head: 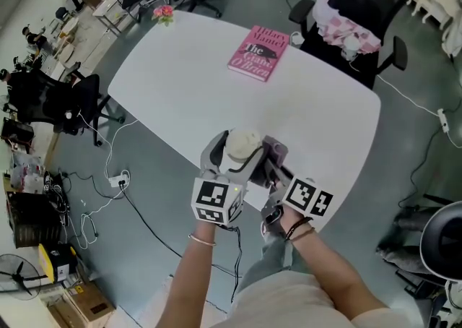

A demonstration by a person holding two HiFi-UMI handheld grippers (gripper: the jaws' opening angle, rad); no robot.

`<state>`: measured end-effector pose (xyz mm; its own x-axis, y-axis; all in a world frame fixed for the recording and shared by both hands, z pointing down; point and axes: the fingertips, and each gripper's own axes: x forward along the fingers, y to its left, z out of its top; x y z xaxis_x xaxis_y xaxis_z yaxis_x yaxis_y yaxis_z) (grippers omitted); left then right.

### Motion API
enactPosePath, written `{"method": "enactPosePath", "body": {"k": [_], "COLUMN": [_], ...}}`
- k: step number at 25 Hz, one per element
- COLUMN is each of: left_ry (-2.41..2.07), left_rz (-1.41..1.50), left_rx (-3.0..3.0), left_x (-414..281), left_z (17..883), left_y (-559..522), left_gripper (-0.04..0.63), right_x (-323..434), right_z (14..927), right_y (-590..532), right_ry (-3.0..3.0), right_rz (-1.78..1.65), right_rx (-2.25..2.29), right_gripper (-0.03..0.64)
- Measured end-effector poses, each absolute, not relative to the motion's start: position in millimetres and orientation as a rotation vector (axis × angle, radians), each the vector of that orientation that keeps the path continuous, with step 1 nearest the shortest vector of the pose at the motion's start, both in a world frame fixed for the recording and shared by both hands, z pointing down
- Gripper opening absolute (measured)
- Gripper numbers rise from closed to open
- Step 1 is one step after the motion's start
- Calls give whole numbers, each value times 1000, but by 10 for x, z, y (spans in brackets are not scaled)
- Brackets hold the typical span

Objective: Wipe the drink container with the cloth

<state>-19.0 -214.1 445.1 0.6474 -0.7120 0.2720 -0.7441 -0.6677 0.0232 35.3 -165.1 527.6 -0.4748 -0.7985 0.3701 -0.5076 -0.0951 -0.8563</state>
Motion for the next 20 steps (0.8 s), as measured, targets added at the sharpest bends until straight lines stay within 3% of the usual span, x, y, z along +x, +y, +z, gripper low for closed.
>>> {"method": "enactPosePath", "body": {"k": [20], "left_ry": [-1209], "left_rz": [355], "left_rx": [2726], "left_x": [-199], "left_z": [4439], "left_y": [-2153], "left_gripper": [369], "right_x": [329], "right_z": [5764], "right_y": [-1689], "right_ry": [1920], "right_rz": [-1674], "right_rx": [-1569], "right_gripper": [67]}}
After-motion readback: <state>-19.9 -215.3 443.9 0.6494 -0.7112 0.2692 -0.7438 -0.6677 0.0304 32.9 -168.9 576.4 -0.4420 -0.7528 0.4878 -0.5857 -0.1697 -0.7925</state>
